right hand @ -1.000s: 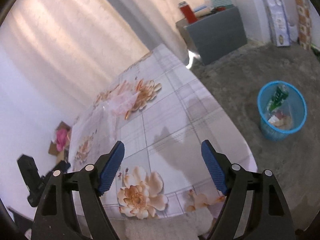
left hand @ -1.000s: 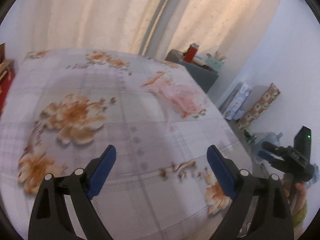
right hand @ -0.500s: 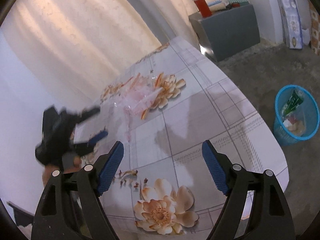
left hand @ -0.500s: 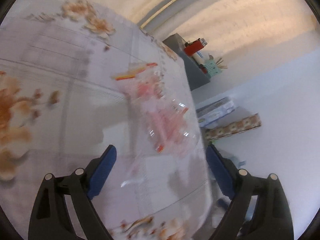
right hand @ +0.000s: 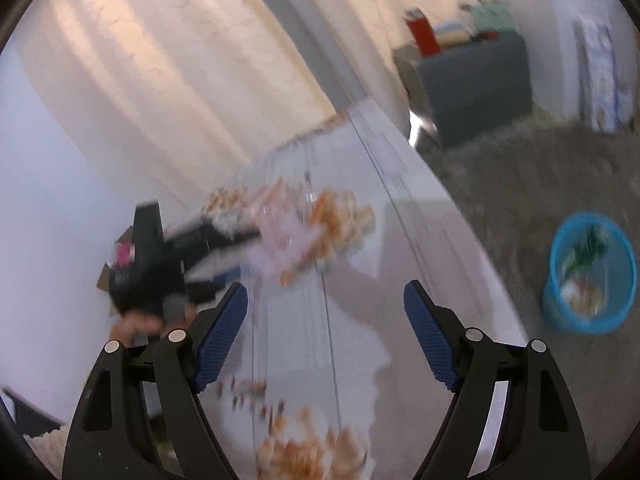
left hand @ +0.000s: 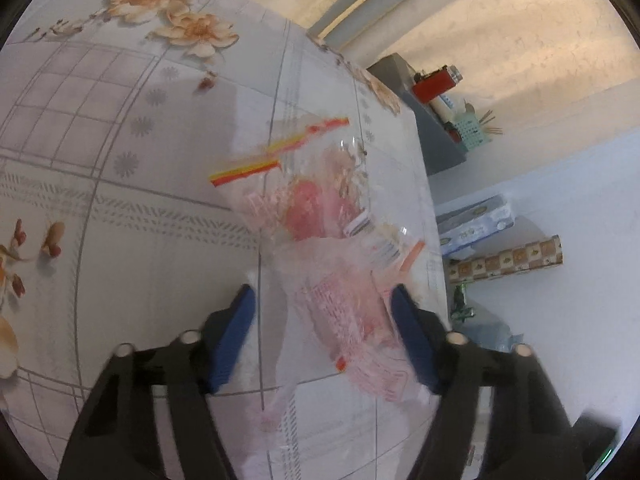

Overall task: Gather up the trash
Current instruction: 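Grasp the clear snack bag with the left tool while the right tool grasps the pink bag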

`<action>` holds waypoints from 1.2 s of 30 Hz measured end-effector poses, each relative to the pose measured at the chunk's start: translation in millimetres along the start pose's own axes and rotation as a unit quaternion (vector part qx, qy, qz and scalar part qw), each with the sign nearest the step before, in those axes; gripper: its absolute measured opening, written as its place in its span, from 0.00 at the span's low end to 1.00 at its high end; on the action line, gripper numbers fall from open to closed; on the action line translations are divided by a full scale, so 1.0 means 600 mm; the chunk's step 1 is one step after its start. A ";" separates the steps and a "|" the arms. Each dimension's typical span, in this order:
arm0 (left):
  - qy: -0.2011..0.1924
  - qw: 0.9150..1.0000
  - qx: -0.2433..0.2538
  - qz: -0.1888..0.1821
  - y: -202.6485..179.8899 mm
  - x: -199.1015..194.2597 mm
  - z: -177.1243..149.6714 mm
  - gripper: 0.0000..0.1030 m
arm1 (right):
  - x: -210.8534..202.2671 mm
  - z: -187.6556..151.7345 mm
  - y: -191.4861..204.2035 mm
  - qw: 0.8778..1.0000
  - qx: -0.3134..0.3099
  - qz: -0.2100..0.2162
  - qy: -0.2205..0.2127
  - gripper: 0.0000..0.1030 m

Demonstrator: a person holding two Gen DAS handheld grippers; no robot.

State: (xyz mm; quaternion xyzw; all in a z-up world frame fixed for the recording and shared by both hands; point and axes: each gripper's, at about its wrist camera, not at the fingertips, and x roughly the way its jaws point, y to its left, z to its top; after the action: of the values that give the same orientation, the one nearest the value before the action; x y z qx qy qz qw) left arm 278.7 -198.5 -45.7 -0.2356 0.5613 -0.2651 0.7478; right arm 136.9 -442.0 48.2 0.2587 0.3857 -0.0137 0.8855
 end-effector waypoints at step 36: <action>-0.002 0.999 0.041 -0.027 0.133 -0.138 -0.105 0.08 | 0.149 -0.019 0.020 0.994 0.054 0.038 0.091 0.01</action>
State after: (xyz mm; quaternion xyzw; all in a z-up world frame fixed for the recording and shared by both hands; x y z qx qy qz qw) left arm 209.5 -87.8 -54.6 -0.2204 0.5421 -0.3070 0.7505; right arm 194.6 -410.3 -14.5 0.3208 0.4531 0.0225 0.8314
